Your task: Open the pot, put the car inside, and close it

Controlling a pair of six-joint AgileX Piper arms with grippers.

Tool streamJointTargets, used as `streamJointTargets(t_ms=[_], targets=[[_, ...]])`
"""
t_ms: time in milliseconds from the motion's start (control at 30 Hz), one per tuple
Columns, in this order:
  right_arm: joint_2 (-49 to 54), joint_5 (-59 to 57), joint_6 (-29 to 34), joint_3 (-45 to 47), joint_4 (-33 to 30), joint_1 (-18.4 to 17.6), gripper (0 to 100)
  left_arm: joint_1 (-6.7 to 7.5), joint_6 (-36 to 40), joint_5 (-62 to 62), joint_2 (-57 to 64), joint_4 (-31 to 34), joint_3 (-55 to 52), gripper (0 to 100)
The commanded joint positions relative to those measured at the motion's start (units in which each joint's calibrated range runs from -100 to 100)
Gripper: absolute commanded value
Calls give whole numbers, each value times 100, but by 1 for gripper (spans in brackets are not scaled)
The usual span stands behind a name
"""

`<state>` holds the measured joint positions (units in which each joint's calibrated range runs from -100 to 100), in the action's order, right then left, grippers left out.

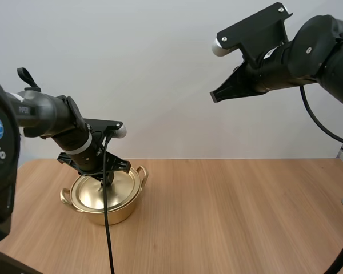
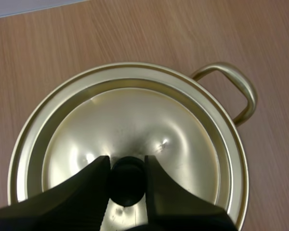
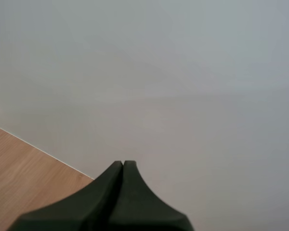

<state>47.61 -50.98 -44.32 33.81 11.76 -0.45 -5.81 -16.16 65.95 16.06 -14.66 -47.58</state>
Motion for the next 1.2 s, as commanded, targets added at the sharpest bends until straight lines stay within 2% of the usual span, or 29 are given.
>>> streamJointTargets(t_ms=[0, 1167], targets=[[-2, 2, 3, -4, 2, 4, 0, 0, -33, -25, -6, -91, -5, 0], [-2, -146, -33, -4, 2, 4, 0, 0, -154, 256, -21, -48, -32, 0]])
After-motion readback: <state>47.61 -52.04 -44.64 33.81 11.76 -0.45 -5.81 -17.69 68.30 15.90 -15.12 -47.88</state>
